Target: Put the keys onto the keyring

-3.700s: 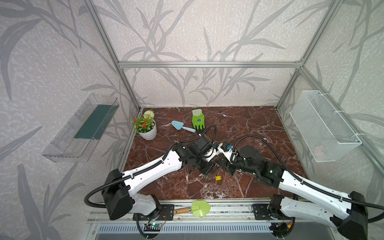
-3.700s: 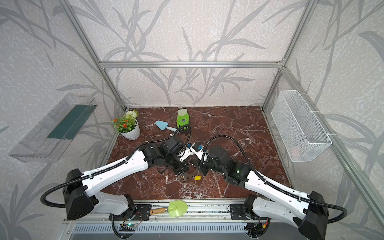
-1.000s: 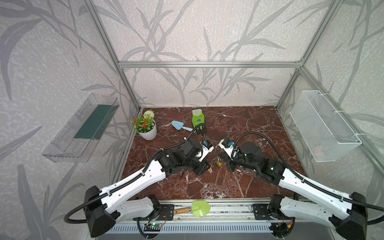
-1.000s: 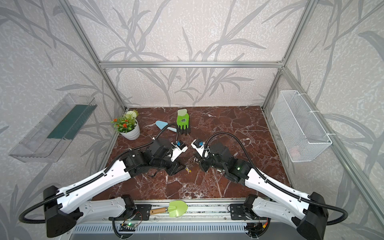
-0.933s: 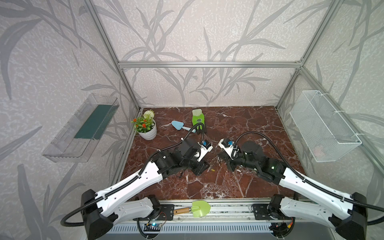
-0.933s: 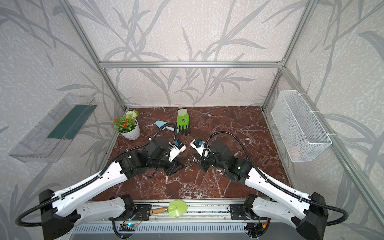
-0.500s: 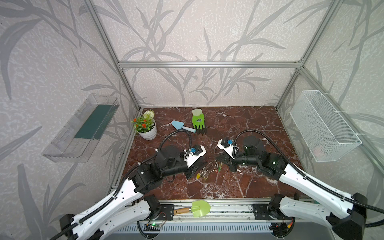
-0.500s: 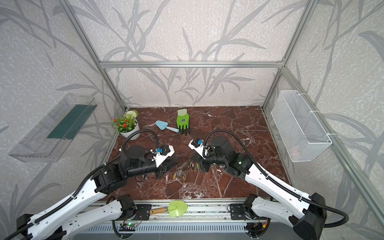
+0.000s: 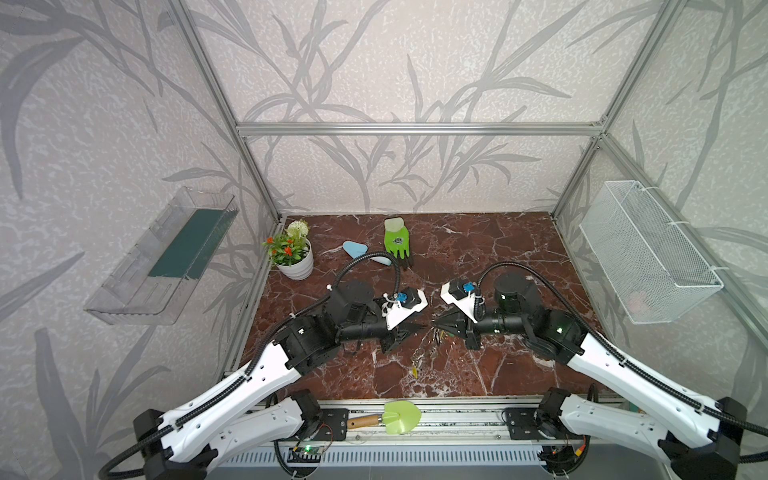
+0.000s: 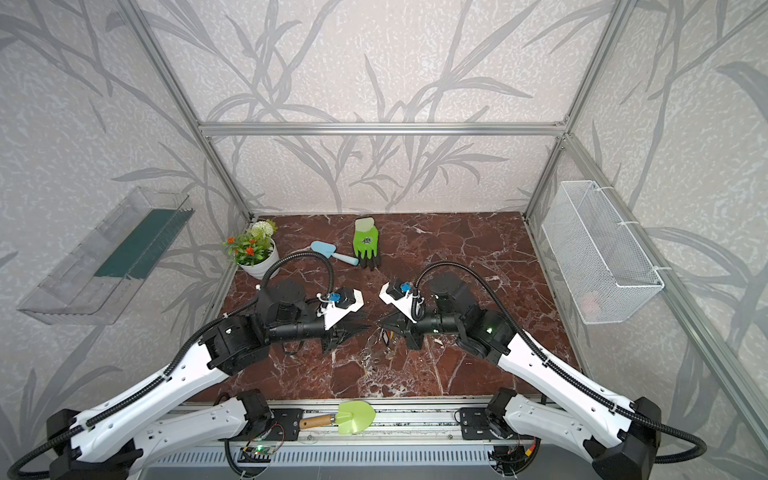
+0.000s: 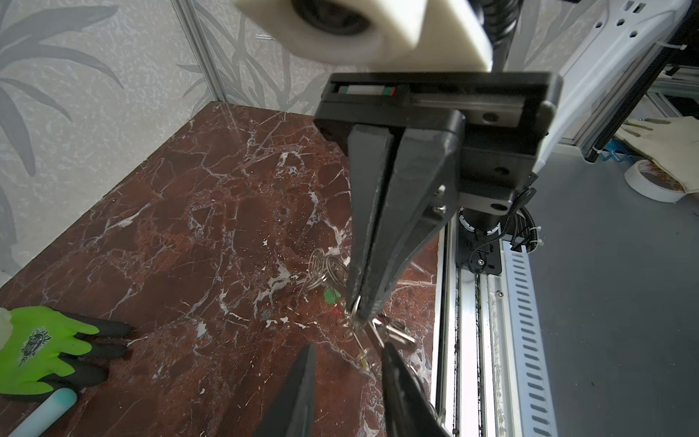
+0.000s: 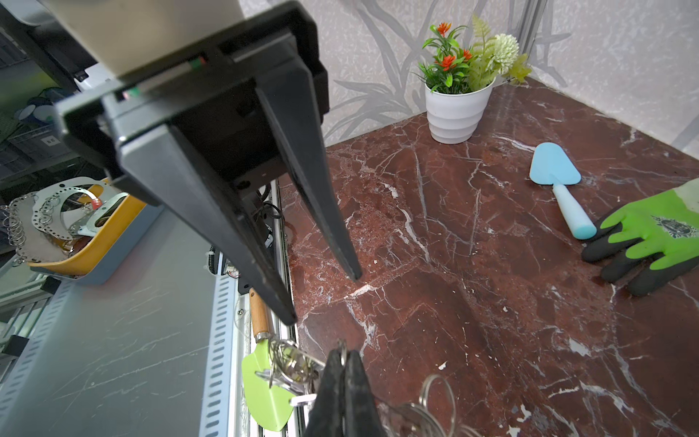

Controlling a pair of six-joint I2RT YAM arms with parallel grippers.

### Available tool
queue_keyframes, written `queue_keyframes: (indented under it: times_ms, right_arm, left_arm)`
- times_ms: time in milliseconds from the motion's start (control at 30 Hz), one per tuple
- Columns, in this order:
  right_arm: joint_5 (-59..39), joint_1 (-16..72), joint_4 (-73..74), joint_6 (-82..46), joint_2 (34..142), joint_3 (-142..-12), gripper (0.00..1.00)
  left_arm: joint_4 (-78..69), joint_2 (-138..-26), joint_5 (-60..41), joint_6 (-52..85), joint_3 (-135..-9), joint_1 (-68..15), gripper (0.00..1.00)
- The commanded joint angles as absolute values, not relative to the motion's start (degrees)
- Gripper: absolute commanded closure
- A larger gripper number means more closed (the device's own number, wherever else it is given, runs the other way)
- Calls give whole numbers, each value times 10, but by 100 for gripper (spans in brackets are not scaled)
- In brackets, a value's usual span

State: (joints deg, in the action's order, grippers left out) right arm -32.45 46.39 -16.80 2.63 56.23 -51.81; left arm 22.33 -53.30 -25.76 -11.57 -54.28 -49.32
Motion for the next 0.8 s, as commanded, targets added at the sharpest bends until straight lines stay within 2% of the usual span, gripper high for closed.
queue_keyframes:
  times_ms: [0,433,767]
  right_arm:
    - [-345,464,-148,19,548,-543,100]
    - [-343,464,-138,18,541,-538,100]
    - [-340,464,-133,16,539,-534,100]
  left_arm:
    - [223,-542,-295,-135,-568,-489,69]
    - [257,-580,-340,-142,-588,-484,83]
    - [260,-580,-350,-142,-583,-479,81]
